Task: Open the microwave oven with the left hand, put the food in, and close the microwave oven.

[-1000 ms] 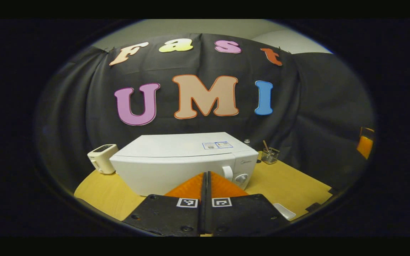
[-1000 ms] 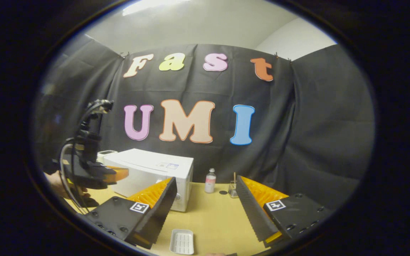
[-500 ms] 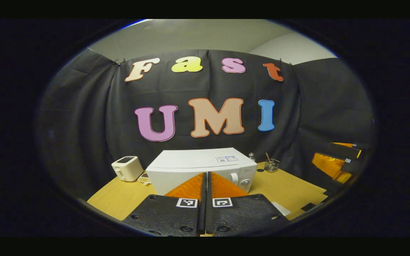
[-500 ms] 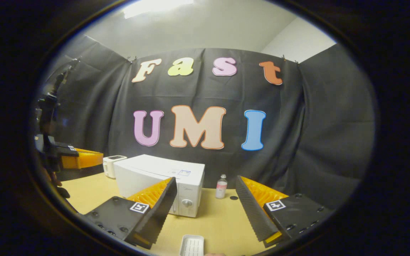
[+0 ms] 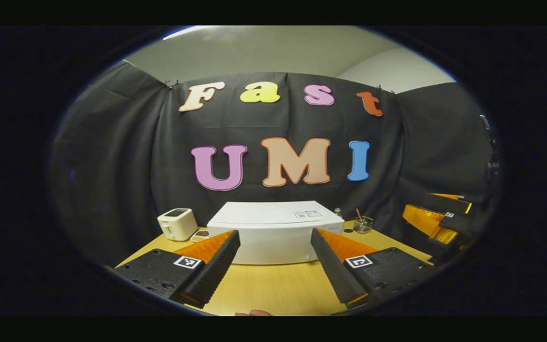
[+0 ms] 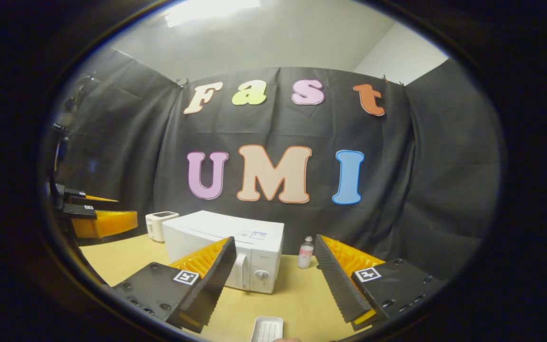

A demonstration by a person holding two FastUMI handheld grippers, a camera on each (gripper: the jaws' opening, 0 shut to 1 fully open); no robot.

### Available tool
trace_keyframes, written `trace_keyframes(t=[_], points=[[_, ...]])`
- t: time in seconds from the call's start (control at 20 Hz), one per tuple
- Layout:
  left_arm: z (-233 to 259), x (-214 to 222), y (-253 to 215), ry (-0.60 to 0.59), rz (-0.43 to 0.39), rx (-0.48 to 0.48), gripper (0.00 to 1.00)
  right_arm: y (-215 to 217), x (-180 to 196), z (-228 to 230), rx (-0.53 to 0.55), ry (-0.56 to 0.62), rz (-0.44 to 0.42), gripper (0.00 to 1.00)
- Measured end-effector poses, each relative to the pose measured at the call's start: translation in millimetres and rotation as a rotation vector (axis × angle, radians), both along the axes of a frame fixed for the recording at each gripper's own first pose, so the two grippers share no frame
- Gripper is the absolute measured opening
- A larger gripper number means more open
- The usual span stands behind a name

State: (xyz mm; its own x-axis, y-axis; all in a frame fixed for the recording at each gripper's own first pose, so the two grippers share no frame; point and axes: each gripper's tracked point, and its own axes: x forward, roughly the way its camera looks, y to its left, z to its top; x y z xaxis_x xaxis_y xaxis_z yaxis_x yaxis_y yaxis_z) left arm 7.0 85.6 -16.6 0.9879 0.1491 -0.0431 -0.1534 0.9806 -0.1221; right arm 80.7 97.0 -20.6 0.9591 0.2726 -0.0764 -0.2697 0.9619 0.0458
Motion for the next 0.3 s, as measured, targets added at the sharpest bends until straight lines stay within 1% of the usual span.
trace_keyframes(t=[0.2, 0.3], points=[[4.7, -1.9, 4.0, -0.011, 0.009, -0.013, 0.94, -1.3, 0.0, 5.9, -0.008, -0.008, -0.005, 0.96], [4.7, -4.2, 4.7, -0.011, 0.009, 0.001, 0.95, 0.1, -1.1, 7.9, -0.002, -0.011, -0.007, 0.96]])
